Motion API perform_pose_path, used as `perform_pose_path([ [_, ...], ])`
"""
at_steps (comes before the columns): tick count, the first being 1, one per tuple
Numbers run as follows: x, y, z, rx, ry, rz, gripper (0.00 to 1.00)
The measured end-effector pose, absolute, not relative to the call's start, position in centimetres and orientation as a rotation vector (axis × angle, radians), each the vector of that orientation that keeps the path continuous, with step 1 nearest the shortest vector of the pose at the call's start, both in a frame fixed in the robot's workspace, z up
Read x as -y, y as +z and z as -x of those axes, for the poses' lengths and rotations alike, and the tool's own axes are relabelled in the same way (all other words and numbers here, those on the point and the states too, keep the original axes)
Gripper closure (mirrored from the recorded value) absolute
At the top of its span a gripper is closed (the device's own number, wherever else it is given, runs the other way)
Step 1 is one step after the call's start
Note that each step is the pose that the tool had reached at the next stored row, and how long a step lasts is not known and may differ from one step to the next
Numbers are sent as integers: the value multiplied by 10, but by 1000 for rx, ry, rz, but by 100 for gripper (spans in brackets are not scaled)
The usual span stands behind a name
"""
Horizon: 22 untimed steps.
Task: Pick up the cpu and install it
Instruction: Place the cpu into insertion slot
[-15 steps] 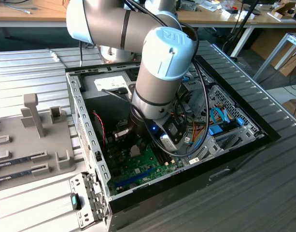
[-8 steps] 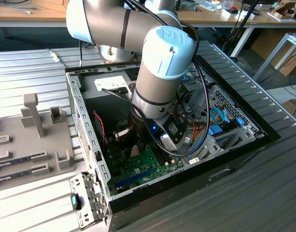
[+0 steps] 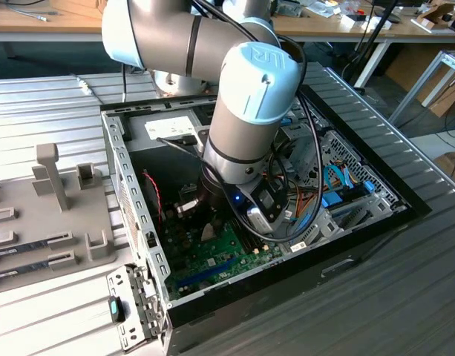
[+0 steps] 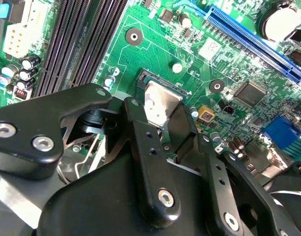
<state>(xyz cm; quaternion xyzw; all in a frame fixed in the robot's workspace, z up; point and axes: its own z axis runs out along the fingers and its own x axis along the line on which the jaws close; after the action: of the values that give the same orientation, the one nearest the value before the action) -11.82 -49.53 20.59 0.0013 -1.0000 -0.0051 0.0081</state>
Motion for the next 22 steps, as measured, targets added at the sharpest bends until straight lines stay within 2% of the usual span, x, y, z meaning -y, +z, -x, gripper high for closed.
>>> perform_pose_path([
  [22, 493, 203, 120, 3124, -16, -36, 54],
])
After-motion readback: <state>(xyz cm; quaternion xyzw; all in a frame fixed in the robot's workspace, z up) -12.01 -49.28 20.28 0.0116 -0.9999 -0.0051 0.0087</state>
